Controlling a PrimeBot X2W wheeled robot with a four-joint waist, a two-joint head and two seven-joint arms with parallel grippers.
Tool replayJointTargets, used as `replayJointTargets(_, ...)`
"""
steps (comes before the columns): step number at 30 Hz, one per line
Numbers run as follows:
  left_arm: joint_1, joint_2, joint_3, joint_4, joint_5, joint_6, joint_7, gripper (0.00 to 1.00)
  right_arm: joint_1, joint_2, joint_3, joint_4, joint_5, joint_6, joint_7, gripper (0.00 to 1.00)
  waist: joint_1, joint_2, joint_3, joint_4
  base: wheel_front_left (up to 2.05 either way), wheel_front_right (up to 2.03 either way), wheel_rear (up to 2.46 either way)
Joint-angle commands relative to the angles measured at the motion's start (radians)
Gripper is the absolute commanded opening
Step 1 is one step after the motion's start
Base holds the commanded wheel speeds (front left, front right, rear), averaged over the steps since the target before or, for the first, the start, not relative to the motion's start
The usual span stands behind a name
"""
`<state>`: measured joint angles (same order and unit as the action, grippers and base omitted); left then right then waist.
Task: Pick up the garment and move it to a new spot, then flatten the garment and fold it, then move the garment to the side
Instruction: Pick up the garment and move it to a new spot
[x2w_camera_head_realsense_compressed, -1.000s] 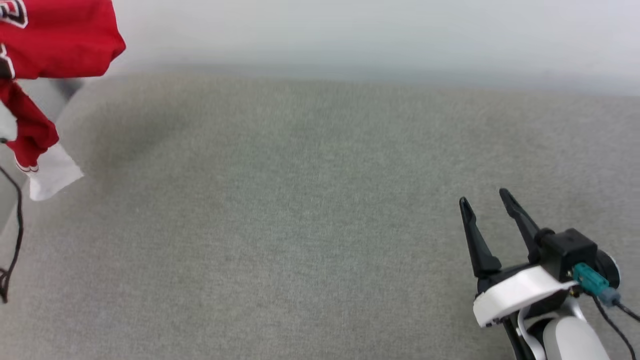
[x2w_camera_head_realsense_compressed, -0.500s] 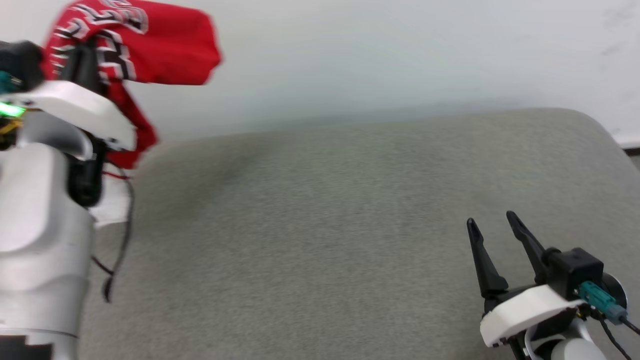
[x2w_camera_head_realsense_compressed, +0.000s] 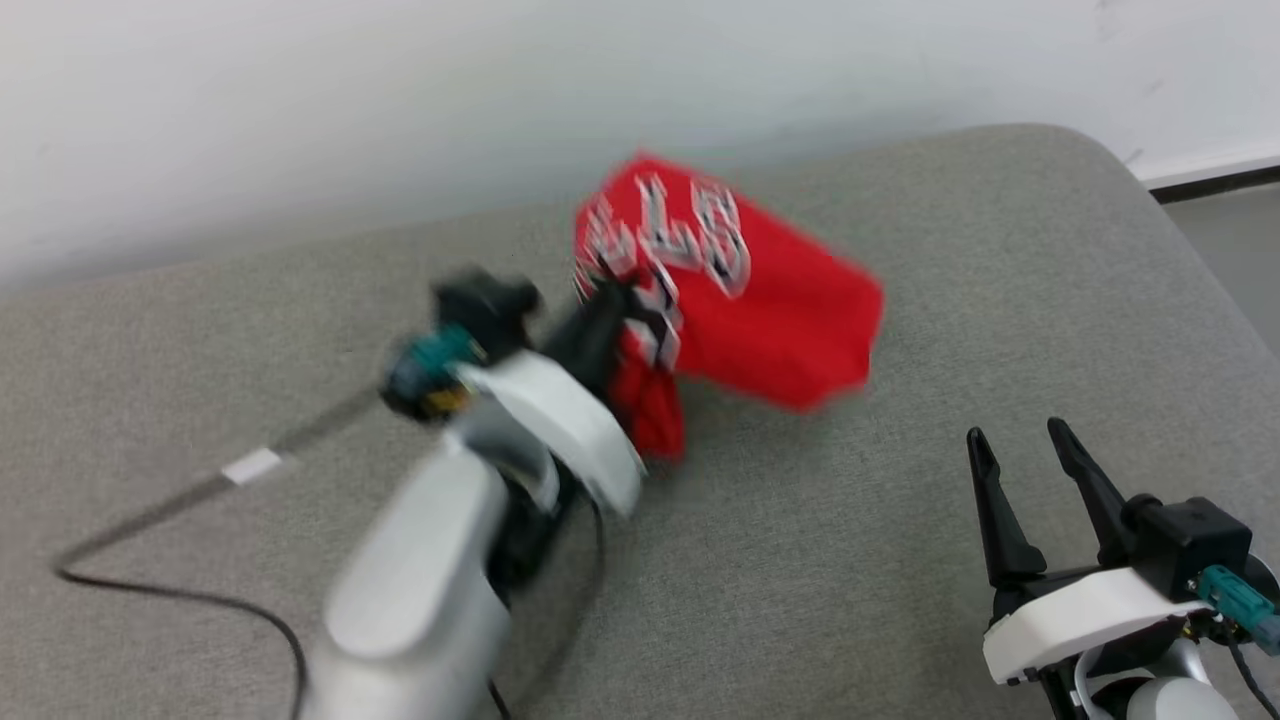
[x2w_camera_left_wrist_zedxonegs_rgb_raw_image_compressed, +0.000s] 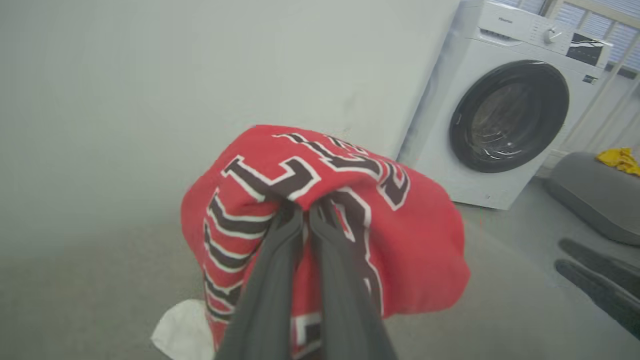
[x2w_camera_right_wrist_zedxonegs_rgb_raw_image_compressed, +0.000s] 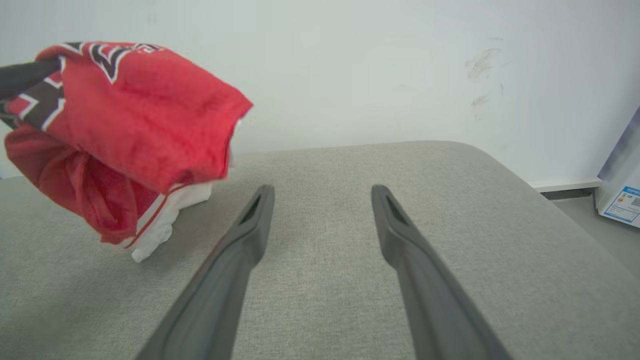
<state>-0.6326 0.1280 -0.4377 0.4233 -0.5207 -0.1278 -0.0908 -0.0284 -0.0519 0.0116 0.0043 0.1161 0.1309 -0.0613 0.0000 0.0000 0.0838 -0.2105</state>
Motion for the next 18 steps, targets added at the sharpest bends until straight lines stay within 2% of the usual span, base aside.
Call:
replayJointTargets(1,0.056,-0.006,-0.028,-0.009,-0.007,-0.001,0.006,0.00,-0.017,0.002,0.000,0.001,0.005,0.000,-0.007,1.00,0.0000,0.0000,0.016,0.010,0.00,0.00,0.00)
replayJointTargets(6,0.230,-0.015,-0.125,-0.029,-0.020,-0.002,0.028,0.00,-0.029,0.002,0.001,0.013,0.013,0.000,-0.015,1.00,0.0000,0.0000,0.036,0.041,0.00,0.00,0.00)
replayJointTargets(10,0.327,-0.005,-0.159,-0.036,-0.015,0.003,0.015,0.00,-0.034,0.002,-0.003,0.018,0.008,0.000,-0.019,1.00,0.0000,0.0000,0.039,0.071,0.00,0.00,0.00)
replayJointTargets(11,0.345,-0.007,-0.170,-0.035,-0.011,0.003,0.012,0.19,-0.034,0.002,-0.006,0.020,0.005,0.000,-0.019,1.00,0.0000,0.0000,0.037,0.081,0.00,0.00,0.00)
replayJointTargets(12,0.352,-0.007,-0.176,-0.040,-0.004,0.006,0.002,0.62,-0.034,0.002,-0.007,0.020,0.003,0.000,-0.018,1.00,0.0000,0.0000,0.034,0.089,0.00,0.00,0.00)
replayJointTargets(13,0.351,-0.008,-0.180,-0.050,0.006,0.009,-0.015,1.00,-0.036,0.002,-0.007,0.020,0.000,0.000,-0.017,1.00,0.0000,0.0000,0.032,0.098,0.00,0.00,0.00)
replayJointTargets(18,0.320,-0.012,-0.183,-0.112,0.060,0.031,-0.113,1.00,-0.025,0.002,-0.028,0.017,-0.011,0.000,-0.011,1.00,0.0000,0.0000,-0.001,0.150,0.00,0.00,0.00)
